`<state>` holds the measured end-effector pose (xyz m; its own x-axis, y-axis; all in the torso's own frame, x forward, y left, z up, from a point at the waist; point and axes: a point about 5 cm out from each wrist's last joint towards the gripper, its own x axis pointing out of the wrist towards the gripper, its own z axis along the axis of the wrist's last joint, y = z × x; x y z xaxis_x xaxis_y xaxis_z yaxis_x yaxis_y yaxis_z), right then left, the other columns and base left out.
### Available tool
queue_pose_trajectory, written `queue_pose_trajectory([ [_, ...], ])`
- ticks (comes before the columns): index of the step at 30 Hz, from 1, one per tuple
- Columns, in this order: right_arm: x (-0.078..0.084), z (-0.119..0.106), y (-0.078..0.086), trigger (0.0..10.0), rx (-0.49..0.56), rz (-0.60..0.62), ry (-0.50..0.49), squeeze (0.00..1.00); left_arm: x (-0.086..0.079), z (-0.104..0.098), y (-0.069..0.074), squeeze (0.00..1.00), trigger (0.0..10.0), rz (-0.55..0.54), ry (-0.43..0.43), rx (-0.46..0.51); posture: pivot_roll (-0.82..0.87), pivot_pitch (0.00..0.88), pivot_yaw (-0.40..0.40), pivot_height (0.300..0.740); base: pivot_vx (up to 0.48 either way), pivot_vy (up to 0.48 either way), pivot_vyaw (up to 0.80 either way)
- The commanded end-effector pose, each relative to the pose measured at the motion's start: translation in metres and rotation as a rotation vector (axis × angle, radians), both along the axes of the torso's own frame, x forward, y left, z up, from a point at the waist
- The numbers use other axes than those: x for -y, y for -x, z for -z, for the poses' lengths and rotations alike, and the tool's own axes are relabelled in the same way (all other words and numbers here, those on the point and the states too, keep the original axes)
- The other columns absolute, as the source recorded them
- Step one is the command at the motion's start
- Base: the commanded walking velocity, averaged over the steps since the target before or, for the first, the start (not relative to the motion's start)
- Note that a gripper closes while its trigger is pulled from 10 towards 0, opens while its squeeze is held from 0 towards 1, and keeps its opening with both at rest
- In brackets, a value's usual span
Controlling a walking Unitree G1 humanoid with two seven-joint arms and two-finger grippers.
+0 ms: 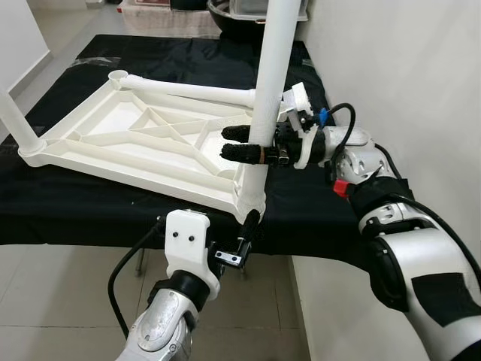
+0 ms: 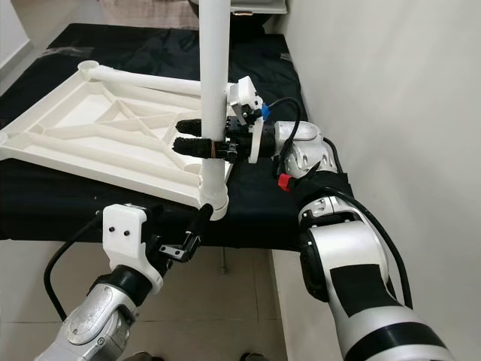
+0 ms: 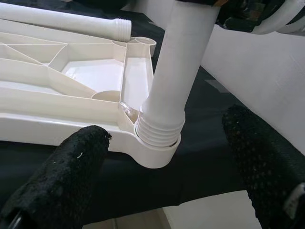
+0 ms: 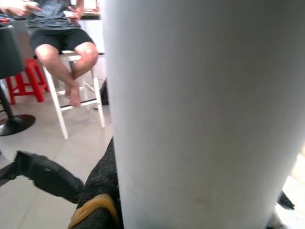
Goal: Building children table
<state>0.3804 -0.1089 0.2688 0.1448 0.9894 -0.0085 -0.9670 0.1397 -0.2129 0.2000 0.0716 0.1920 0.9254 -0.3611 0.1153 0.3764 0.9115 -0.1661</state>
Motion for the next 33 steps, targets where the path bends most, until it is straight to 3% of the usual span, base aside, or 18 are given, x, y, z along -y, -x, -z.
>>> queue_pose_trajectory([
  [1, 0.005, 0.023, 0.0, 10.0, -0.049, 0.055, 0.052, 0.0, -0.001, 0.001, -0.001, 0.0, 10.0, -0.002, -0.006, -0.005, 0.12, 0.19, -0.05, 0.74, 0.0, 0.0, 0.0],
  [11, 0.004, 0.031, -0.003, 10.0, -0.041, 0.179, 0.046, 0.0, -0.004, 0.0, -0.003, 0.0, 10.0, -0.01, -0.013, 0.005, 0.12, 0.181, -0.046, 0.74, 0.0, 0.0, 0.0],
  [13, 0.002, 0.033, -0.01, 10.0, -0.056, 0.311, 0.047, 0.0, -0.003, 0.0, -0.004, 0.0, 10.0, -0.009, -0.013, 0.007, 0.12, 0.178, -0.047, 0.74, 0.0, 0.0, 0.0],
  [18, 0.002, 0.034, -0.014, 10.0, -0.088, 0.386, 0.042, 0.0, -0.003, 0.0, -0.004, 0.0, 10.0, -0.007, -0.012, 0.008, 0.12, 0.175, -0.048, 0.74, 0.0, 0.0, 0.0],
  [21, 0.003, 0.032, -0.021, 10.0, -0.103, 0.519, 0.02, 0.0, -0.003, 0.0, -0.004, 0.0, 10.0, -0.006, -0.015, 0.01, 0.12, 0.173, -0.052, 0.74, 0.0, 0.0, 0.0],
  [26, 0.007, 0.034, -0.026, 10.0, -0.118, 0.639, -0.001, 0.0, -0.007, 0.0, -0.006, 0.0, 10.0, -0.016, -0.021, 0.014, 0.12, 0.171, -0.05, 0.74, 0.0, 0.0, 0.0],
  [27, 0.011, 0.035, -0.03, 10.0, -0.127, 0.732, -0.015, 0.0, -0.008, 0.0, -0.006, 0.0, 10.0, -0.017, -0.027, 0.015, 0.12, 0.17, -0.05, 0.74, 0.0, 0.0, 0.0],
  [33, 0.017, 0.037, -0.032, 10.0, -0.128, 0.827, -0.036, 0.0, -0.008, 0.0, -0.007, 0.0, 10.0, -0.014, -0.032, 0.017, 0.12, 0.174, -0.049, 0.74, 0.0, 0.0, 0.0],
])
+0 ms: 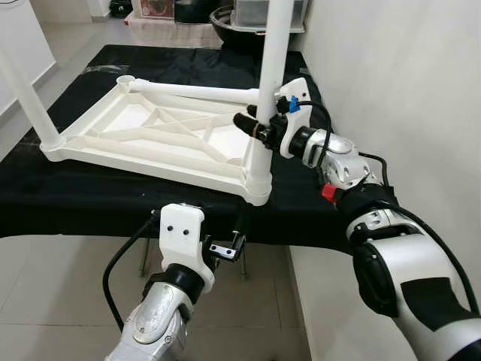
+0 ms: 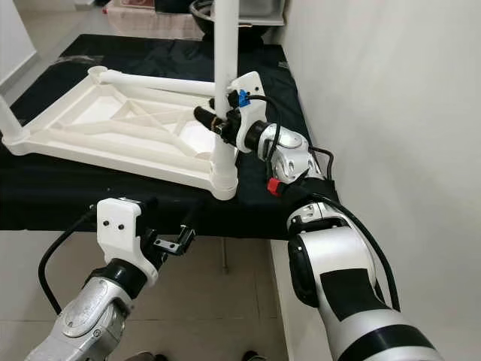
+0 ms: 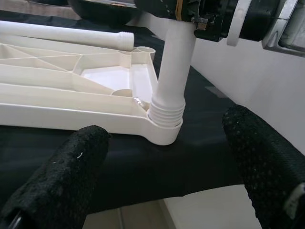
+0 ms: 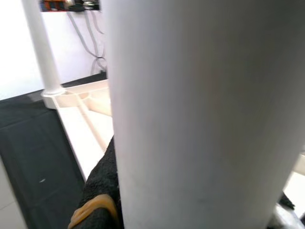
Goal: Building children table
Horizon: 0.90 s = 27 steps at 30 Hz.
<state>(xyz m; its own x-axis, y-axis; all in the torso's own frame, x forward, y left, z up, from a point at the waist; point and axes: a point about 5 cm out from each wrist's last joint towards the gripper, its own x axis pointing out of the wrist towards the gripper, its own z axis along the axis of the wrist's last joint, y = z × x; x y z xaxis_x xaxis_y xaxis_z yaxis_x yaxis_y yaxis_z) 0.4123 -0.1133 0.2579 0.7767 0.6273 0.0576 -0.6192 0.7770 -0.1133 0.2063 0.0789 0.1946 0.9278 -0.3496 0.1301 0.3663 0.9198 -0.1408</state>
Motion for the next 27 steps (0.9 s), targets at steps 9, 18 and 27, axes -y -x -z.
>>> queue_pose_trajectory([
  [9, 0.026, 0.029, -0.007, 10.0, -0.113, 0.354, -0.018, 0.0, -0.003, 0.002, -0.002, 0.0, 10.0, -0.004, -0.016, -0.003, 0.12, 0.185, -0.049, 0.74, 0.0, 0.0, 0.0],
  [18, 0.035, 0.035, -0.008, 10.0, -0.111, 0.654, -0.064, 0.0, -0.003, 0.003, -0.003, 0.0, 10.0, -0.001, -0.019, -0.006, 0.11, 0.188, -0.047, 0.74, 0.0, 0.0, 0.0],
  [27, 0.037, 0.037, -0.007, 10.0, -0.098, 0.856, -0.057, 0.0, -0.004, 0.003, -0.003, 0.0, 10.0, -0.002, -0.023, -0.005, 0.11, 0.191, -0.045, 0.74, 0.0, 0.0, 0.0],
])
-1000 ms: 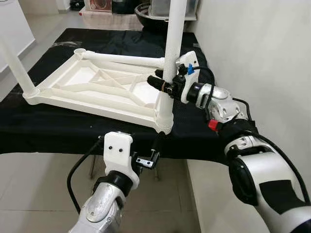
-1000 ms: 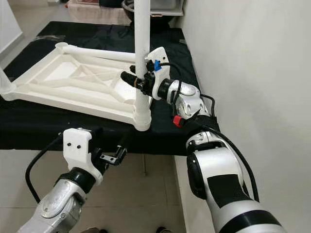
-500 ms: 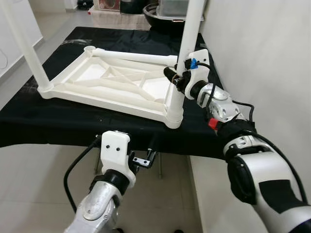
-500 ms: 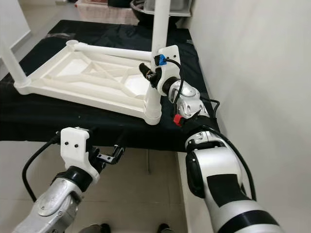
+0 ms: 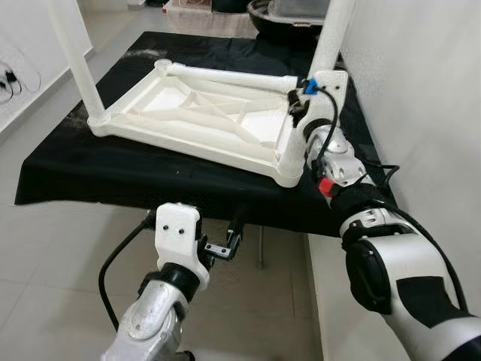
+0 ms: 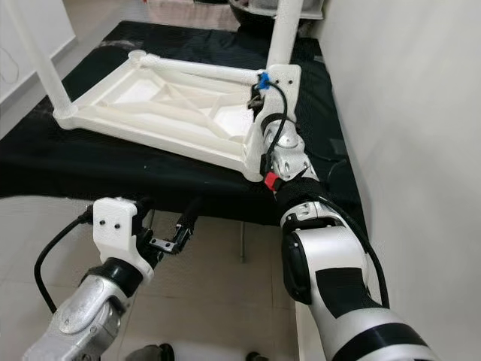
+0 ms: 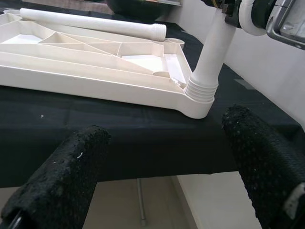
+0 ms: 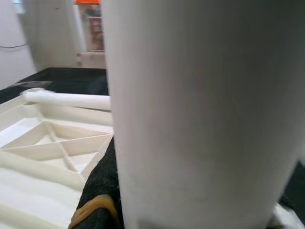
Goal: Building children table
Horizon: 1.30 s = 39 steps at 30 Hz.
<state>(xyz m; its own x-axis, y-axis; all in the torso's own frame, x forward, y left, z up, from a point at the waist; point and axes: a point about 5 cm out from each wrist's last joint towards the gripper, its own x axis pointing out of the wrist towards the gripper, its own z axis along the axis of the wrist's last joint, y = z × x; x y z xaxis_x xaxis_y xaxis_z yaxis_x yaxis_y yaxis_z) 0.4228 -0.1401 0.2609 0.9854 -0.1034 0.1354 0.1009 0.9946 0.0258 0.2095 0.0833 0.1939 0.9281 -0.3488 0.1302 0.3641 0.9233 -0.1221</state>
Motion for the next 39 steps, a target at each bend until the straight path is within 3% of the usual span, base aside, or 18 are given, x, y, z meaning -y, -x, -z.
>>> queue_pose_trajectory([
  [1, 0.009, 0.04, 0.003, 10.0, -0.165, 0.089, 0.038, 0.0, 0.001, 0.002, 0.0, 0.0, 10.0, 0.002, -0.006, -0.011, 0.11, 0.191, -0.045, 0.74, 0.0, 0.0, 0.0],
  [8, 0.002, 0.04, 0.005, 10.0, -0.164, 0.228, -0.042, 0.0, 0.002, -0.001, -0.002, 0.0, 10.0, 0.005, -0.001, 0.001, 0.11, 0.194, -0.046, 0.74, 0.0, 0.0, 0.0],
  [18, -0.007, 0.036, 0.01, 10.0, -0.171, 0.455, -0.067, 0.0, 0.002, -0.001, -0.003, 0.0, 10.0, 0.005, -0.001, 0.003, 0.11, 0.197, -0.049, 0.74, 0.0, 0.0, 0.0],
  [26, -0.028, 0.019, 0.018, 10.0, -0.112, 0.666, -0.178, 0.0, 0.002, -0.003, -0.004, 0.0, 10.0, 0.003, 0.002, 0.017, 0.11, 0.19, -0.059, 0.74, 0.0, 0.0, 0.0],
  [33, -0.053, 0.01, 0.024, 10.0, -0.104, 0.726, -0.16, 0.0, 0.002, -0.01, -0.006, 0.0, 10.0, 0.002, 0.016, 0.043, 0.13, 0.186, -0.068, 0.74, 0.0, 0.0, 0.0],
  [39, -0.058, 0.007, 0.028, 10.0, -0.128, 0.803, -0.2, 0.0, 0.002, -0.012, -0.005, 0.0, 10.0, -0.002, 0.018, 0.053, 0.14, 0.182, -0.081, 0.74, 0.0, 0.0, 0.0],
])
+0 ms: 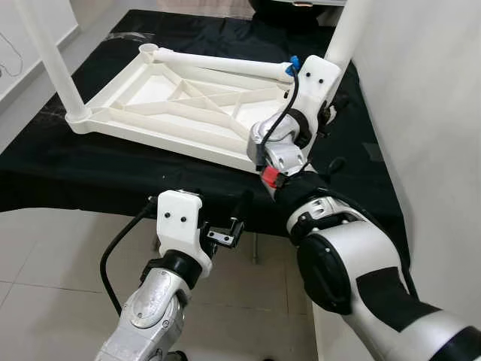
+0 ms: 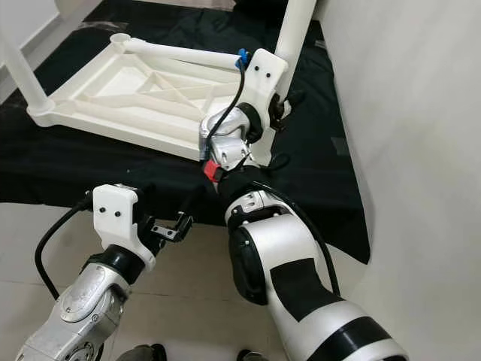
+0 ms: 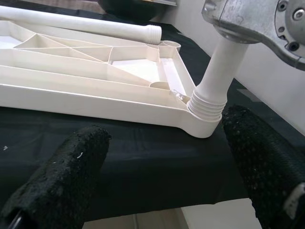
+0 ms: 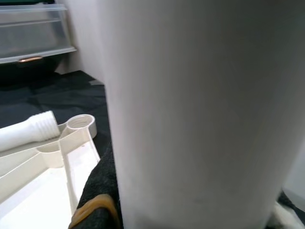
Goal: Building children table
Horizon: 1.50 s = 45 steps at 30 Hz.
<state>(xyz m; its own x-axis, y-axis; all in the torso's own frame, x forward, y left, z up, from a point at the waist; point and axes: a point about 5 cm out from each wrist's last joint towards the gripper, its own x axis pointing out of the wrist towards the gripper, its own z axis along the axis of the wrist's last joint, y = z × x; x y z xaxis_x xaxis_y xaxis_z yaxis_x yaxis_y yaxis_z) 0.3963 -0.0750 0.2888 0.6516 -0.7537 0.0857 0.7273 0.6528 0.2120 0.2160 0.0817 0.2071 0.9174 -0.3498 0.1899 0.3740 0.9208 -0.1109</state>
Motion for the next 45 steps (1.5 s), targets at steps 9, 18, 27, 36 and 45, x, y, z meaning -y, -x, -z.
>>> queue_pose_trajectory([
  [9, 0.014, 0.032, 0.004, 10.0, -0.155, 0.162, -0.144, 0.0, 0.002, 0.001, 0.001, 0.0, 10.0, -0.005, 0.012, -0.007, 0.14, 0.181, -0.091, 0.74, 0.0, 0.0, 0.0],
  [18, 0.0, 0.022, 0.003, 10.0, -0.119, 0.092, -0.074, 0.0, 0.003, 0.001, 0.0, 0.0, 10.0, -0.01, 0.018, -0.007, 0.13, 0.189, -0.095, 0.74, 0.0, 0.0, 0.0],
  [27, -0.017, 0.014, 0.003, 10.0, -0.049, -0.021, 0.06, 0.0, 0.004, 0.002, 0.0, 0.0, 10.0, -0.011, 0.022, -0.01, 0.12, 0.195, -0.094, 0.74, 0.0, 0.0, 0.0],
  [36, -0.023, 0.031, 0.004, 10.0, -0.125, -0.057, 0.017, 0.0, 0.004, 0.001, -0.001, 0.0, 10.0, -0.014, 0.024, -0.008, 0.12, 0.199, -0.093, 0.74, 0.0, 0.0, 0.0],
  [45, -0.021, 0.034, 0.002, 10.0, -0.147, -0.082, 0.005, 0.0, 0.004, 0.002, -0.001, 0.0, 10.0, -0.014, 0.023, -0.007, 0.11, 0.198, -0.093, 0.74, 0.0, 0.0, 0.0],
])
